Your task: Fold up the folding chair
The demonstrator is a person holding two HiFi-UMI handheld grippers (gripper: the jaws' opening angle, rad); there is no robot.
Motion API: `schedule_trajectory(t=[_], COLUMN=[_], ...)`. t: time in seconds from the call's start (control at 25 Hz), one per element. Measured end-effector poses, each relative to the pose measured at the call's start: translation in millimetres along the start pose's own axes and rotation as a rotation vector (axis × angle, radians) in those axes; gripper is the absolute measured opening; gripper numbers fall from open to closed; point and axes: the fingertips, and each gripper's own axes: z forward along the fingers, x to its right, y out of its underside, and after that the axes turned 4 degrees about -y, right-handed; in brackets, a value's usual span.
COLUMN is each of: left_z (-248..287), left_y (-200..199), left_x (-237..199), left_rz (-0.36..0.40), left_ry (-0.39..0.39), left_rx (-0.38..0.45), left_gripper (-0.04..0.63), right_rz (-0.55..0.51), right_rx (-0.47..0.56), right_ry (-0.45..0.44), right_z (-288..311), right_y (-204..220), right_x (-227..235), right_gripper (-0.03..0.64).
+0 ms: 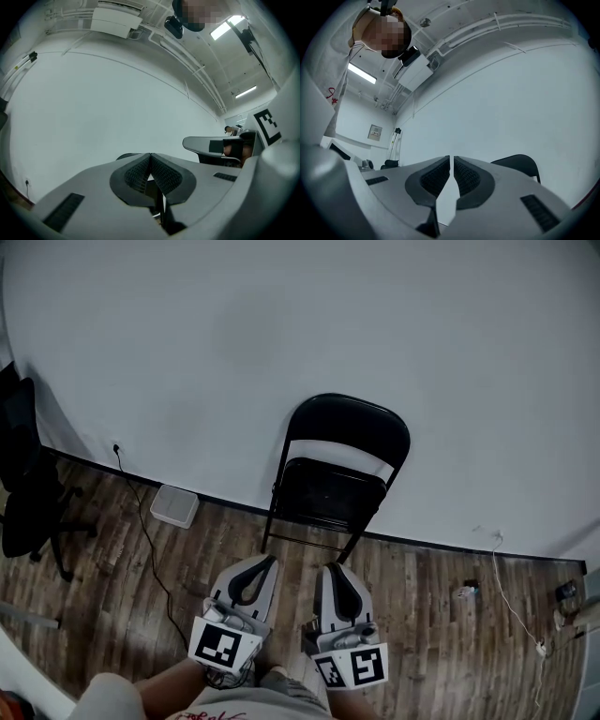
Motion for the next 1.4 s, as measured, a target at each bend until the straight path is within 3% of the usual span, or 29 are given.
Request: schedule_trajectory(t=[0.48, 0.88, 1.4], left_z=[-9.0, -18.2, -31.9], left_y=[-2.7, -12.3, -21.1], left_x=[41.4, 39.2, 49.7], left_rz=[0.007, 0.018, 0.087], left_ry=[0.000, -0.037, -0.044], left_rx=[0.015, 0.029, 0.038], left_gripper=[0.018, 0.018, 0.018], right_rz=[-0.030, -0.017, -0.089], right_rx=[-0.079, -0.068, -0.068], right_ry=[0.070, 0.040, 0.010], right_z=[-43.8, -49.7, -54.2], right_y=[-0.8, -12.7, -23.3], right_x=[21.9, 12.5, -4.8], right_gripper=[0.018, 0.017, 0.017])
